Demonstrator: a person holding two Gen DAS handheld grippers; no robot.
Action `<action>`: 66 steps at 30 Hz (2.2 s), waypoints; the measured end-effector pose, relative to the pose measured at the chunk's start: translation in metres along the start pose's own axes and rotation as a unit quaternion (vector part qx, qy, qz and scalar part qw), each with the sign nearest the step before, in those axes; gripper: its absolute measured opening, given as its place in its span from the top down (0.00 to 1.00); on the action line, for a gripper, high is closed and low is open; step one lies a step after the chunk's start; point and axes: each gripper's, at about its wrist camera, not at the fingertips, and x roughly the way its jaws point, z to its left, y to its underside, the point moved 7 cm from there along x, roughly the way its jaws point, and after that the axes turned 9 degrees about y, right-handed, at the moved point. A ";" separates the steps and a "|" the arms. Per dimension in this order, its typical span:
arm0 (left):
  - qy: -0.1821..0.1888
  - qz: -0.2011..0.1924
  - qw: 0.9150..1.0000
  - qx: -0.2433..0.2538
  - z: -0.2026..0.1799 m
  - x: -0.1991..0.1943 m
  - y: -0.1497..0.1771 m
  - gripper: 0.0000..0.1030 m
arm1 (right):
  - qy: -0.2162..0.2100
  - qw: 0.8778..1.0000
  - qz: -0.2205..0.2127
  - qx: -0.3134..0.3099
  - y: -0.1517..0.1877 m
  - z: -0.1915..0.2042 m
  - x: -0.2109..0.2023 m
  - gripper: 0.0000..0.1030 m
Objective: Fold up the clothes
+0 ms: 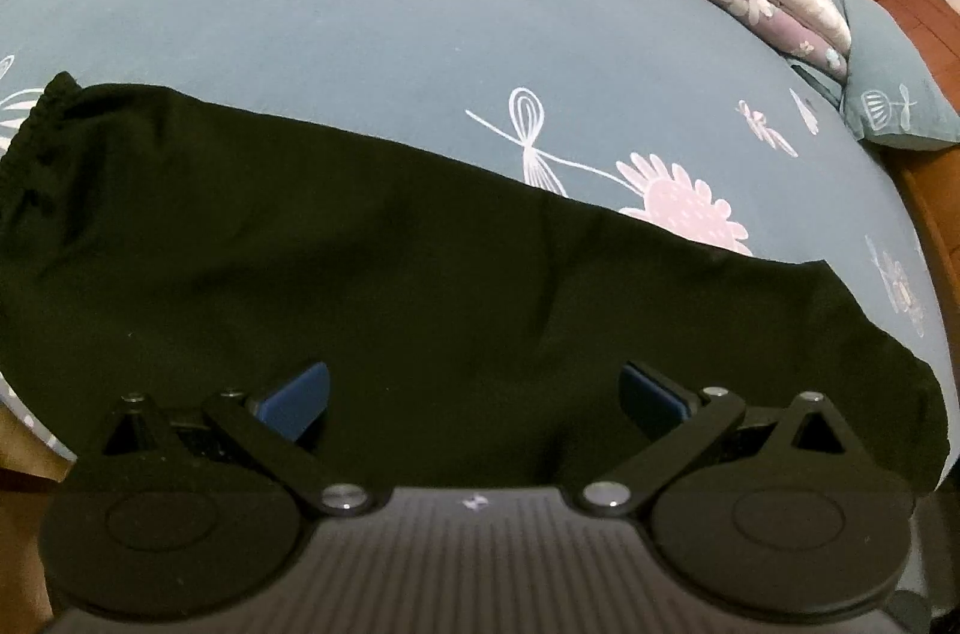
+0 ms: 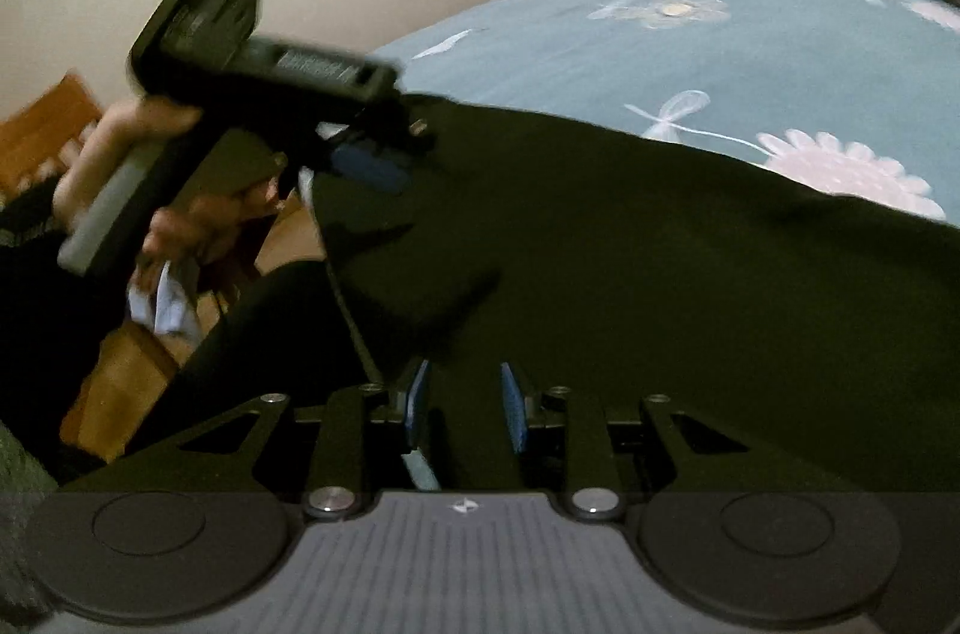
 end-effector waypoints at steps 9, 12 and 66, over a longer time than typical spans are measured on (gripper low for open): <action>0.013 0.013 1.000 0.009 -0.008 0.005 0.006 0.01 | 0.037 0.993 0.014 -0.109 0.012 0.019 0.013 0.91; 0.014 0.023 1.000 0.015 -0.012 0.008 0.012 0.01 | 0.022 0.993 0.015 -0.118 0.014 0.022 0.009 0.97; 0.126 -0.018 0.990 -0.054 -0.005 0.041 -0.015 0.01 | 0.106 0.967 -0.014 0.232 0.019 -0.120 -0.051 0.33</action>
